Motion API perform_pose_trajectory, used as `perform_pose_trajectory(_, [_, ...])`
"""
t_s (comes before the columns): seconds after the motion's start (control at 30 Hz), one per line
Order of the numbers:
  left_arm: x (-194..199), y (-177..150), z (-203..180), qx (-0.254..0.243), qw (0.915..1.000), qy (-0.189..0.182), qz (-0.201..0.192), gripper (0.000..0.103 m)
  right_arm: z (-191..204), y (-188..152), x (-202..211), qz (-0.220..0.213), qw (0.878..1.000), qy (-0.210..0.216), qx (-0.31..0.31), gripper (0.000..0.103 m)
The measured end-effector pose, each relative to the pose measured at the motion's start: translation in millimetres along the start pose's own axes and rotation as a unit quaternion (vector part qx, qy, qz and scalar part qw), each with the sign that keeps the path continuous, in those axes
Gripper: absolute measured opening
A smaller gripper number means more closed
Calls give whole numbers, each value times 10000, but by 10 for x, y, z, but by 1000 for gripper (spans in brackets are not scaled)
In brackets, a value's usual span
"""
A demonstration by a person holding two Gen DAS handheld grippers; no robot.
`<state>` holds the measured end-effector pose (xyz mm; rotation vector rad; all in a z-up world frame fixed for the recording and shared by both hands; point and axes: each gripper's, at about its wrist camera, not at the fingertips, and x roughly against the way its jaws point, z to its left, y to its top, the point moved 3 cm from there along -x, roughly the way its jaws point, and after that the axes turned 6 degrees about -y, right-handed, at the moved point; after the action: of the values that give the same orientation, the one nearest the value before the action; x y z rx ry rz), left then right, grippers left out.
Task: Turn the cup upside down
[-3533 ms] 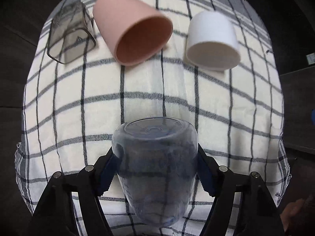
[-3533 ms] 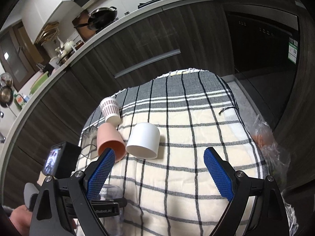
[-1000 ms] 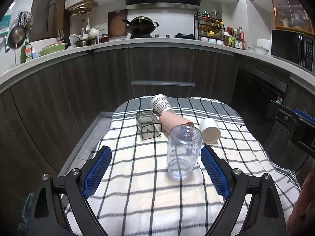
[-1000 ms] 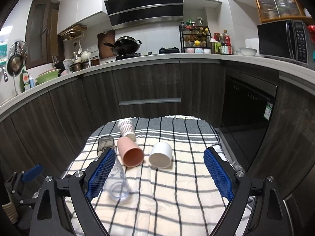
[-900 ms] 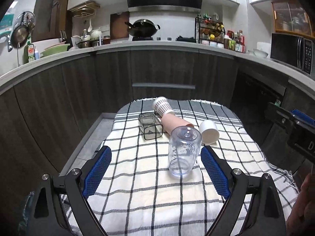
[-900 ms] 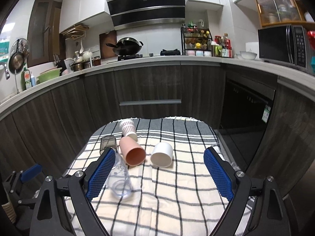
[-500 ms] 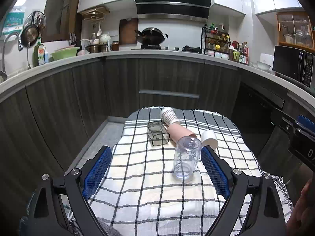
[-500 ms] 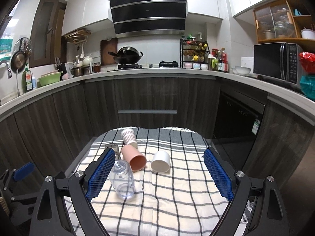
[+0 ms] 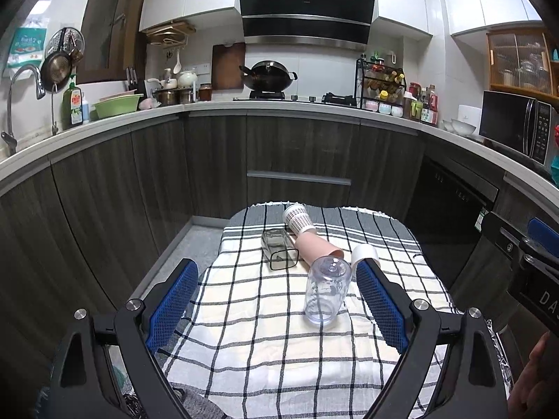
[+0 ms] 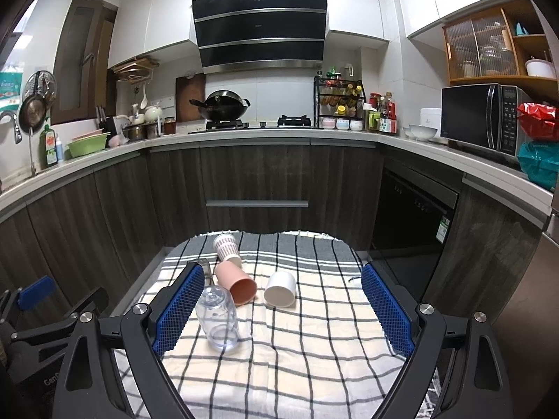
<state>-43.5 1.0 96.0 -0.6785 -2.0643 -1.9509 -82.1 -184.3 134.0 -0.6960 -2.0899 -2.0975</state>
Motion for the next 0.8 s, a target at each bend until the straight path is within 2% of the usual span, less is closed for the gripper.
perform_pose_trajectory(0.8, [-10, 0, -16, 7, 10000, -20, 80, 93, -24, 5, -46, 36, 10000, -29, -45, 92])
